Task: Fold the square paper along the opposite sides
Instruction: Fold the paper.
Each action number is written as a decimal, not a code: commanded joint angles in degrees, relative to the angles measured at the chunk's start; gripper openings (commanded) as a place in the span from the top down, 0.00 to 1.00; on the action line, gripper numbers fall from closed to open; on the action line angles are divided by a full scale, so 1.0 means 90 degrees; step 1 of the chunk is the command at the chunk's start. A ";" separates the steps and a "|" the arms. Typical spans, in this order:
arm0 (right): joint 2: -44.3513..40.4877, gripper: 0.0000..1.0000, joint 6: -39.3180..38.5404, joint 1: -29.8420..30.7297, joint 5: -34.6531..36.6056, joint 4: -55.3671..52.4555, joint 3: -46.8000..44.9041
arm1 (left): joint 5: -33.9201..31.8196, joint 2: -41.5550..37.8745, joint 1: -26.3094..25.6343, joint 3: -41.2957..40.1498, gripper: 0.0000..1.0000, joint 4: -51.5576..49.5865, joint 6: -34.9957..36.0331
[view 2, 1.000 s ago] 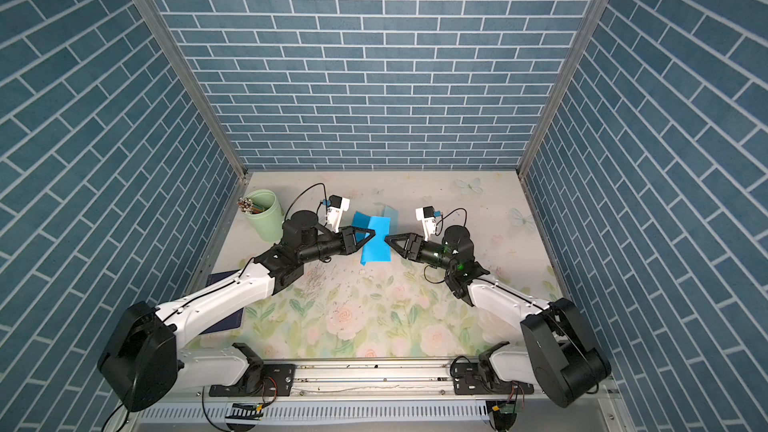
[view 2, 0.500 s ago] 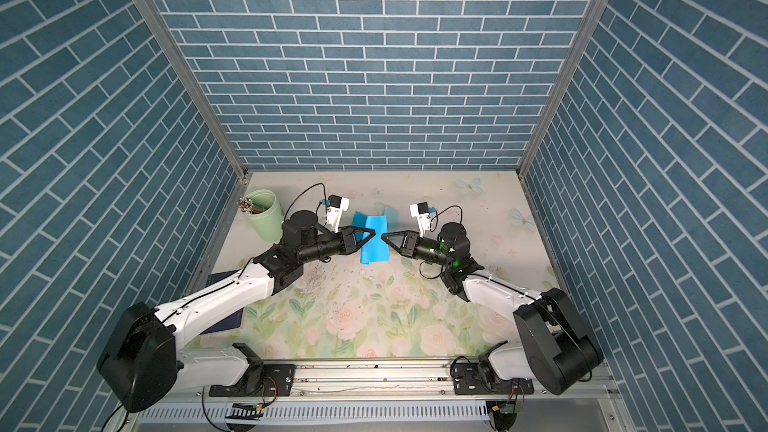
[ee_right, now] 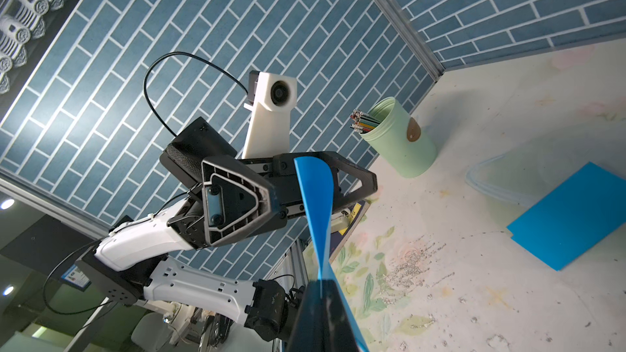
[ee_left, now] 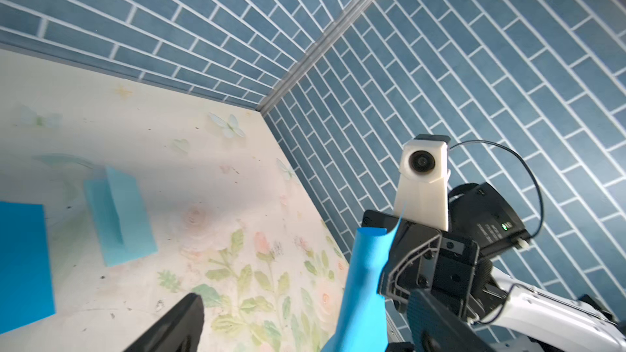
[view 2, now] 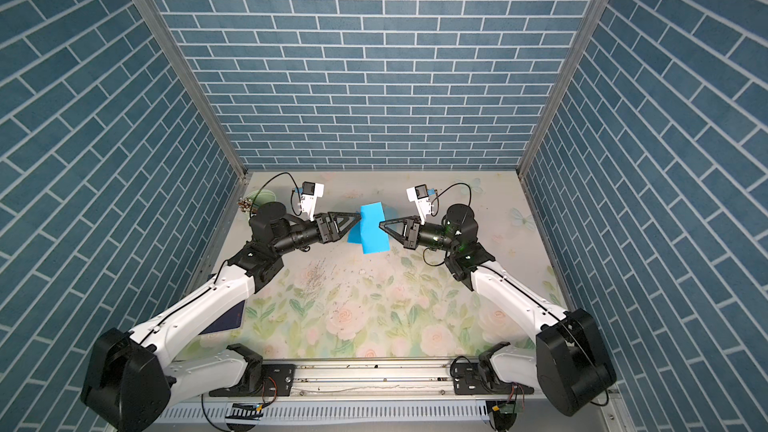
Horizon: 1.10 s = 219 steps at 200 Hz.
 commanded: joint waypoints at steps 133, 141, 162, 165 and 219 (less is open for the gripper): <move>0.0209 1.00 -0.0141 -0.0015 -0.0419 0.0149 0.0283 | 0.0526 0.0048 -0.0477 -0.0284 0.59 0.0628 0.0361; 0.0210 1.00 -0.0128 -0.0016 -0.0424 0.0168 0.0284 | 0.0530 0.0094 -0.0491 -0.0284 0.55 0.0624 0.0376; 0.0202 1.00 -0.0103 -0.0015 -0.0440 0.0210 0.0284 | 0.0571 0.0188 -0.0525 -0.0294 0.51 0.0633 0.0401; 0.0202 1.00 -0.0099 -0.0015 -0.0450 0.0215 0.0281 | 0.0568 0.0197 -0.0532 -0.0294 0.51 0.0633 0.0409; 0.0221 0.99 -0.0088 -0.0016 -0.0491 0.0210 0.0298 | 0.0541 0.0131 -0.0533 -0.0255 0.73 0.0615 0.0481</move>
